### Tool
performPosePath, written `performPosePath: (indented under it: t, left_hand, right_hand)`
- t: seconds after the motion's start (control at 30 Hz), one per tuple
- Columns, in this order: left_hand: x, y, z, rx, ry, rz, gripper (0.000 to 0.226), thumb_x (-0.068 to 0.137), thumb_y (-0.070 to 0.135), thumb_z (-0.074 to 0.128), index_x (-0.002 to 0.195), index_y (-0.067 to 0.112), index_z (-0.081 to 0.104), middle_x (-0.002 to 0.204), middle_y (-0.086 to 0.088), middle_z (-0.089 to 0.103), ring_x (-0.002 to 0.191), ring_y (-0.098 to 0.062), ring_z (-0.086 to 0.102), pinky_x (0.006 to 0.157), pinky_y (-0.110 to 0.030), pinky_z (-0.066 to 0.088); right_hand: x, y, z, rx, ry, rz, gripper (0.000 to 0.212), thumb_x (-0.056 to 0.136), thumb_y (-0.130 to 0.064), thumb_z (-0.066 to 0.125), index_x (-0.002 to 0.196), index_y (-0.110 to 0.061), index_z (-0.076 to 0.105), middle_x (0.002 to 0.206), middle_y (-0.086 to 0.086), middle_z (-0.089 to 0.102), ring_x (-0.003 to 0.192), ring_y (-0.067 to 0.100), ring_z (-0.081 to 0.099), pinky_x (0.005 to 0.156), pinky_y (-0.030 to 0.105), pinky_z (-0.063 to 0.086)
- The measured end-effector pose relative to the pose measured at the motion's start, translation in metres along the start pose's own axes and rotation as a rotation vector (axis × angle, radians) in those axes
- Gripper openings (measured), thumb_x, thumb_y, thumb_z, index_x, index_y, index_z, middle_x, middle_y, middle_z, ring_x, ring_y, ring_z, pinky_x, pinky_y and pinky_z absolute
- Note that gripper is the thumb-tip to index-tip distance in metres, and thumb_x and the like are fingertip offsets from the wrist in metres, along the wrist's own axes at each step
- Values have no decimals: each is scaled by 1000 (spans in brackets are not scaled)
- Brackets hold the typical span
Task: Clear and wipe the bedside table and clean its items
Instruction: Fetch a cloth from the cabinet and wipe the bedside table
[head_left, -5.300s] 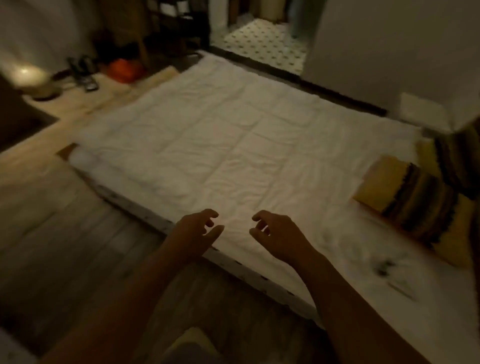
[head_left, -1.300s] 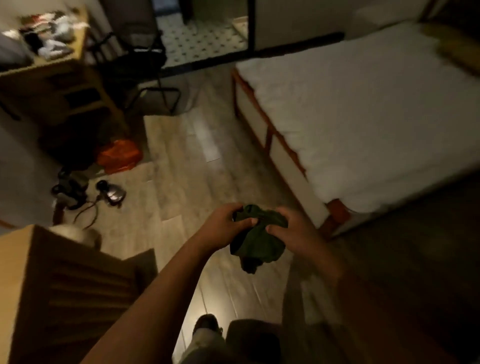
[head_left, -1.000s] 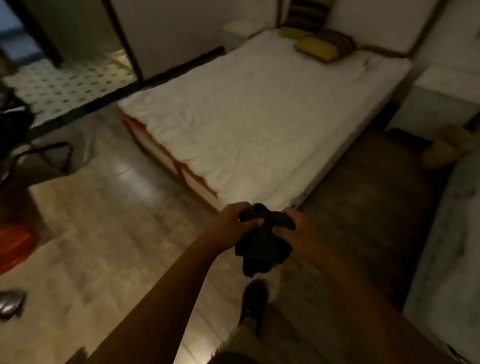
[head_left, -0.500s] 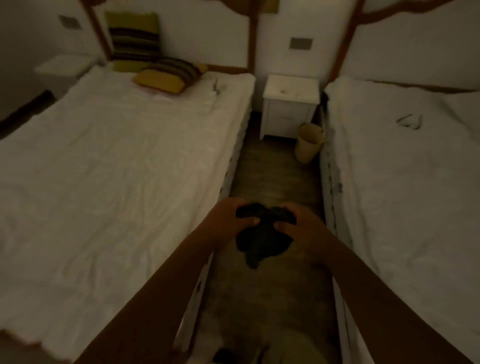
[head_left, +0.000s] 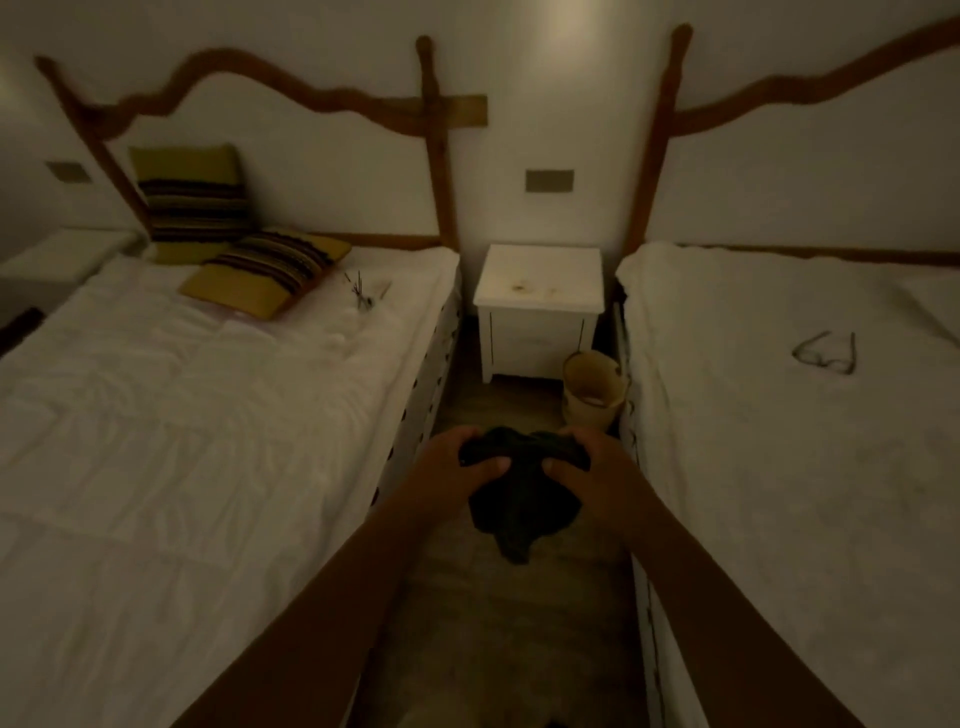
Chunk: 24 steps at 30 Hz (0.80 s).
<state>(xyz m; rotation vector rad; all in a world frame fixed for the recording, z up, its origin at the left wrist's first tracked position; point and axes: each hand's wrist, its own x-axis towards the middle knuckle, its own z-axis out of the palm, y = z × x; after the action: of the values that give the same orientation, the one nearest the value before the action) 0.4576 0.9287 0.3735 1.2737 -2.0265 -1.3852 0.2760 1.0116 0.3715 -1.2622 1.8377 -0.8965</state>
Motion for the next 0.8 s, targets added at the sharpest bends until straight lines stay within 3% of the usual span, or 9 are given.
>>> performPosePath:
  t: [0.13,0.27,0.4,0.53,0.6,0.67,0.73,0.8]
  left_hand:
    - [112,18,-13,-24,42,25,31,89,17,66,116,4,59,111,-16,64,105,-27,63,93,-42,54]
    - [245,12,-34,-71,17,34,33,83,22,73,112,17,58,105,-1,63,99,-15,64,77,-21,54]
    - [368,5,-48,-135,-146,8,48,78,25,79,118,28,52,108,10,59,95,0,59,64,-10,52]
    - [486,8,-56,-192,-211,-35,49,80,18,75,116,34,47,106,16,54,91,3,57,61,-3,48]
    - [536,10,-59,-252,-233,-60,54,80,13,75,121,33,46,111,13,55,95,0,58,65,-7,51]
    - [588,6,-56,-388,-235,-154,60,80,3,73,130,24,47,126,-3,56,109,-15,60,82,-27,58]
    - [638,-3,-50,-537,-232,-280,63,82,-7,67,137,12,42,135,-14,50,119,-29,57,94,-46,53]
    - [687,-19,-39,-562,-236,-312,58,84,-9,63,134,11,43,135,-15,51,115,-25,58,91,-42,54]
  right_hand:
    - [114,-9,-33,-8,15,-22,21,90,-17,63,110,-13,59,101,6,62,97,24,62,86,41,55]
    - [241,-4,-57,-73,31,-11,25,90,-22,63,112,-11,57,92,-3,56,91,19,59,69,23,46]
    - [356,3,-80,-155,68,35,35,87,-30,65,118,-14,62,109,9,63,104,26,60,90,42,51]
    - [467,11,-102,-181,101,132,29,85,-33,66,109,-17,65,104,9,65,100,28,61,88,49,51]
    - [512,18,-110,-143,121,172,28,86,-33,65,108,-16,63,103,9,64,98,27,61,88,49,52]
    - [560,29,-119,-91,149,208,27,87,-33,63,109,-17,62,103,8,64,96,26,62,87,50,53]
    - [609,50,-125,-25,173,243,25,88,-33,63,107,-17,62,100,7,66,93,26,64,84,51,54]
    - [658,72,-127,22,181,273,27,87,-33,63,108,-17,61,100,8,66,94,26,65,84,49,55]
